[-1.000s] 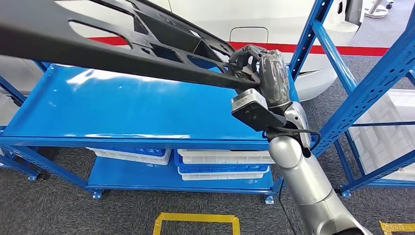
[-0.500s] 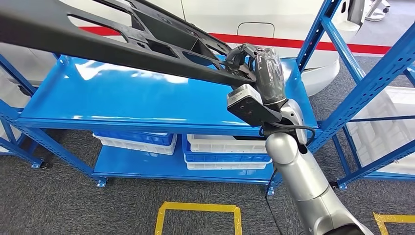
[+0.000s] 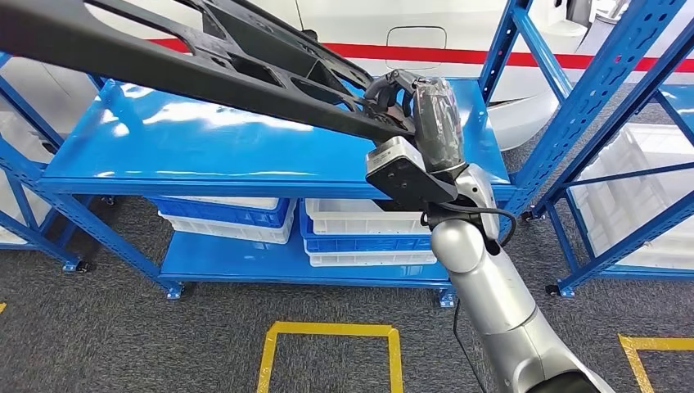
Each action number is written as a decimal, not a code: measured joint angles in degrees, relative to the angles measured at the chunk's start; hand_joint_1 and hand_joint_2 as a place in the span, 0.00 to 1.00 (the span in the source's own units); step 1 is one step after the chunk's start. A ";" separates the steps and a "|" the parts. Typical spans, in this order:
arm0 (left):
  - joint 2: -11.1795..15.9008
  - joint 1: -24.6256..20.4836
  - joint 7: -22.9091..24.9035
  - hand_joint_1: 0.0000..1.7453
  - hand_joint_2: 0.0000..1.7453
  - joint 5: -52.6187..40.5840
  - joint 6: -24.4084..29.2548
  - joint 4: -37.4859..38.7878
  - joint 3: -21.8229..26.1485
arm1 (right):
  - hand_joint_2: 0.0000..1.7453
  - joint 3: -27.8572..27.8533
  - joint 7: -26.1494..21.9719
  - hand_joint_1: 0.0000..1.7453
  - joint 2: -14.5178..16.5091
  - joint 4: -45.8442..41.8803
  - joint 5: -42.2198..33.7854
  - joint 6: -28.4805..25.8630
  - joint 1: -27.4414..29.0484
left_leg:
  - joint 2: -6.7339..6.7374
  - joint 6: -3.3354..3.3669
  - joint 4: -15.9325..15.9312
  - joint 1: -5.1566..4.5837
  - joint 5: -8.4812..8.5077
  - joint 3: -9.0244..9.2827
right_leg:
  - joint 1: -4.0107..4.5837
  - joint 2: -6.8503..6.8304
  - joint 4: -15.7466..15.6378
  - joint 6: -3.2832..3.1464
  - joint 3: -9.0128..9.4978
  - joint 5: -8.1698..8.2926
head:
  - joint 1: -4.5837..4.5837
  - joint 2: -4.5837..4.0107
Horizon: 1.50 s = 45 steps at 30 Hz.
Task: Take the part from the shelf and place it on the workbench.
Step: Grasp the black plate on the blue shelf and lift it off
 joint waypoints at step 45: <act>-0.46 -4.23 5.15 0.00 0.00 -7.00 0.32 -0.05 -2.97 | 1.00 -6.28 0.27 1.00 -2.92 -5.50 4.39 -3.36 10.16 | 0.30 4.05 -12.80 -0.66 6.44 0.43 | 0.52 0.32 18.72 3.51 -6.18 -7.58 | 0.24 0.01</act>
